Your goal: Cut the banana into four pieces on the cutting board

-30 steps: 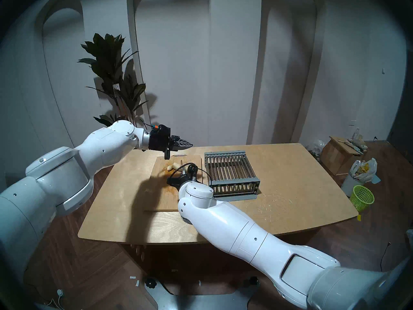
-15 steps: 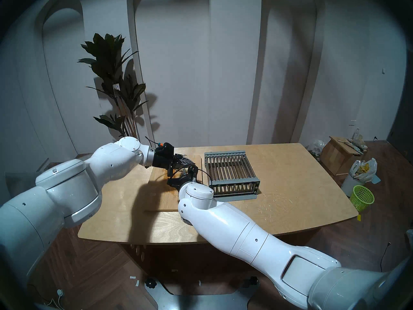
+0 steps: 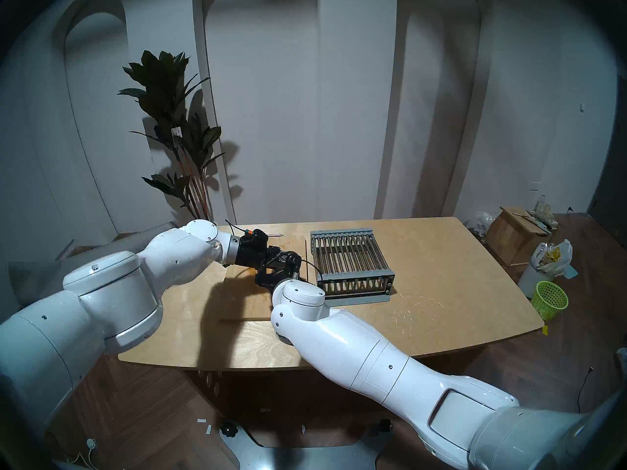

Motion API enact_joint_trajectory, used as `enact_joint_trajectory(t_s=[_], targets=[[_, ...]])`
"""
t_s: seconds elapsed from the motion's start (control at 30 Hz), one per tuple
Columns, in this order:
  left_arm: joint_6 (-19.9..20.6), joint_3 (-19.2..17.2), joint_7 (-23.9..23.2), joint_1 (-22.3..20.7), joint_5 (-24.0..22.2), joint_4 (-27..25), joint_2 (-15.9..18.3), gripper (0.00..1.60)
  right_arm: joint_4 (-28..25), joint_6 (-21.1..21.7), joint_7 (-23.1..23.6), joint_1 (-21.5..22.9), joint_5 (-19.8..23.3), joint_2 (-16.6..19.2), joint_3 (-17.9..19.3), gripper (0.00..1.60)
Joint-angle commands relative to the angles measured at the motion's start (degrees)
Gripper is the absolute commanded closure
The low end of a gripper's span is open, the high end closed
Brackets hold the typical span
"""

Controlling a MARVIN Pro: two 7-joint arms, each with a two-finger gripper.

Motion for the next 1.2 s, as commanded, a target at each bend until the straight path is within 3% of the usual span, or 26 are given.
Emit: enact_joint_trajectory(t_s=[0.0,1.17], targets=[[-1.02,0.81,-0.03,0.51,0.82,0.51,0.02,1.6,-2.0,-0.05,0.2,0.86,0.06,-0.16,0.53,1.6],[-3.91,3.23,1.09,1.75,1.41,1.84,-0.33,1.6,-0.81,0.67,0.55,1.57,1.73,0.53,2.14,1.6]])
